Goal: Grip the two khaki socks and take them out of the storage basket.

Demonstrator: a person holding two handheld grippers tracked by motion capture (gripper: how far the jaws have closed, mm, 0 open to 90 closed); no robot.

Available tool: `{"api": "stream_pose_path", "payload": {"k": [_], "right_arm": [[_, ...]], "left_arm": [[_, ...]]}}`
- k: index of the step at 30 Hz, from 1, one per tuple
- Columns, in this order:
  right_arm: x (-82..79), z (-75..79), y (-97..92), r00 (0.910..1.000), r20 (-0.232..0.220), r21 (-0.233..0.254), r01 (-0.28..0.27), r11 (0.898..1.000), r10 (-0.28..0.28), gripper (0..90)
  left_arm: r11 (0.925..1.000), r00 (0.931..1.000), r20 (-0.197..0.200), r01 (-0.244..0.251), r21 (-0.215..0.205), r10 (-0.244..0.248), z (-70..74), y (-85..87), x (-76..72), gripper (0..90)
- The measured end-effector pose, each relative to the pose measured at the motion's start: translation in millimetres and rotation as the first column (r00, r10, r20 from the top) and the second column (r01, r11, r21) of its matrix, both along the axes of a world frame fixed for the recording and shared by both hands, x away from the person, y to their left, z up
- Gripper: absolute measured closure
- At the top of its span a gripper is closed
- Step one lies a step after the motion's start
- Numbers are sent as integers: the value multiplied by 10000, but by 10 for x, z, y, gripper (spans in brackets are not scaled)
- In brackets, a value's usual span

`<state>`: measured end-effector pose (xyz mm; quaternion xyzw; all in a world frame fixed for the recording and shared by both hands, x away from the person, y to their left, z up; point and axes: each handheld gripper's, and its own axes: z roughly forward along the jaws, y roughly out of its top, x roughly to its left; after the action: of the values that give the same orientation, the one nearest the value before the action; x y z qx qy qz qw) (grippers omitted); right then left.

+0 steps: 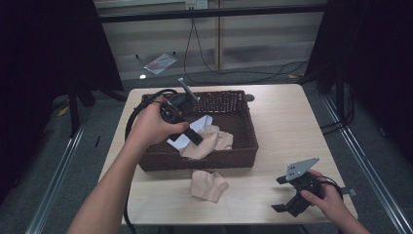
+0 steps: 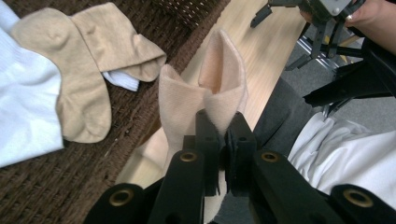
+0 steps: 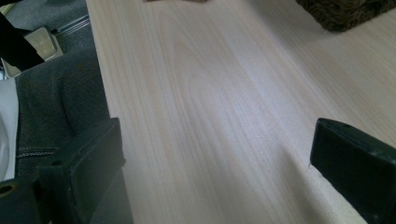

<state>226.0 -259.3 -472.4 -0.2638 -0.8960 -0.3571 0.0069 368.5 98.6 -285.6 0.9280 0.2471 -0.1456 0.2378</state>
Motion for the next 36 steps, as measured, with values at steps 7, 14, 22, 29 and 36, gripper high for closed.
{"api": "stream_pose_path", "payload": {"k": [7, 14, 22, 29, 36], "right_arm": [[1, -2, 1, 10000, -20, -4, 19, 10000, -19, 22], [-1, -2, 3, 10000, -51, -13, 21, 10000, -21, 22], [2, -1, -4, 10000, 15, -16, -50, 10000, 50, 22], [1, 1, -5, 10000, 22, -3, -44, 10000, 44, 22], [-2, 1, -1, 10000, 19, -8, -57, 10000, 57, 22]], "left_arm": [[9999, 9999, 46, 140, 42, -140, -136, 12, -82, 860], [9994, 9996, 29, 297, 150, -297, -210, -23, -136, 859], [9985, 9987, 82, 496, 246, -498, -297, -71, -166, 859], [9975, 9983, -65, 584, 400, -581, -358, -111, -200, 858], [9967, 9978, -54, 665, 459, -664, -434, -145, -223, 857]]}}
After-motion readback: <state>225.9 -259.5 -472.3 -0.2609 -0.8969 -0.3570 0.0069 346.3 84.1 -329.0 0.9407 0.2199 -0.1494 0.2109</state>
